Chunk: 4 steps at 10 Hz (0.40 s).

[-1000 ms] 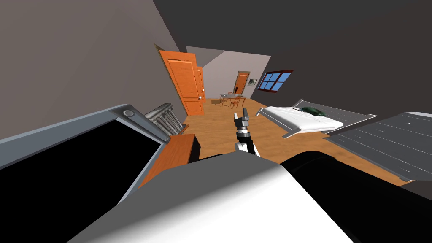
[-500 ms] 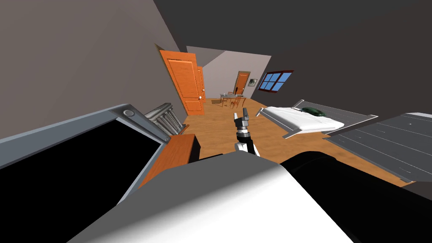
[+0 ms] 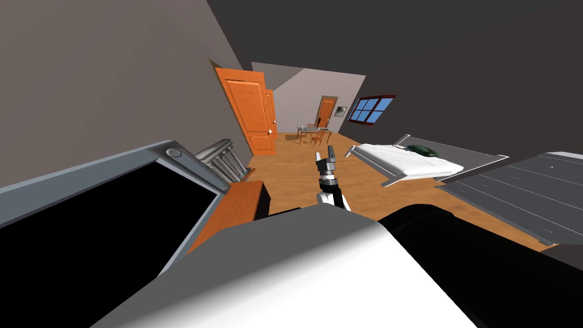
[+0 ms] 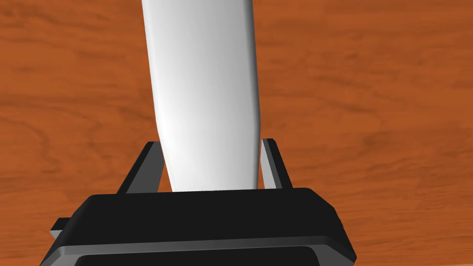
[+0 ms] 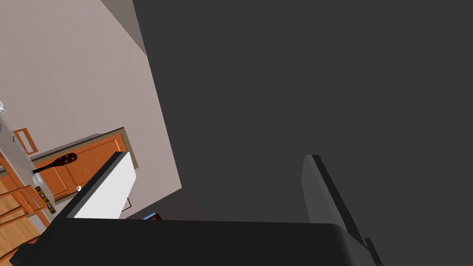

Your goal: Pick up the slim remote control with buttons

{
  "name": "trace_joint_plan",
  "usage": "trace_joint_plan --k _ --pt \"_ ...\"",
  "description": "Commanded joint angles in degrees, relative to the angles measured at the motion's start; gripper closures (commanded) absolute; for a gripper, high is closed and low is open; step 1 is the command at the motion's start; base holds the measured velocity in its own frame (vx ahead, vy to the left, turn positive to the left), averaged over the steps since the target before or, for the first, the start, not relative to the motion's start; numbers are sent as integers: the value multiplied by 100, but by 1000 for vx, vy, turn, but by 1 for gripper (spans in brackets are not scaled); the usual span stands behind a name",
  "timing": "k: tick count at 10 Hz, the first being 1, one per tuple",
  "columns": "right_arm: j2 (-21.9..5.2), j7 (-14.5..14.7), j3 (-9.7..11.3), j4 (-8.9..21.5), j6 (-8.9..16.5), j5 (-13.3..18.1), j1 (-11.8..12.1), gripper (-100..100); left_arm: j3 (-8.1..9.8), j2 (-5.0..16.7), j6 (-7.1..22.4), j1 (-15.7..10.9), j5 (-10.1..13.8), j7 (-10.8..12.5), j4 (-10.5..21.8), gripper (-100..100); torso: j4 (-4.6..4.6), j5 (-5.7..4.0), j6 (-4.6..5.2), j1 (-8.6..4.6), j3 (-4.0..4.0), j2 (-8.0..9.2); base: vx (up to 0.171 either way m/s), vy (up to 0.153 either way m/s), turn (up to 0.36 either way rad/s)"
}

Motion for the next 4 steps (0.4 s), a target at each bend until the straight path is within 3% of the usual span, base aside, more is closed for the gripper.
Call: trace_joint_plan --k 1,3,4 --pt "0 0 0 0 0 0 0 0 5 12 138 65 -14 97 -186 100 0 0 0 0 0 0 -8 8 -28" --pt "0 0 0 0 0 0 0 0 12 29 176 94 -6 110 -239 100 0 0 1 -6 1 1 -2 1 -15" --pt "0 0 0 0 0 0 0 0 14 35 204 100 -7 128 -261 0 0 4 -1 -7 0 0 0 0 0"
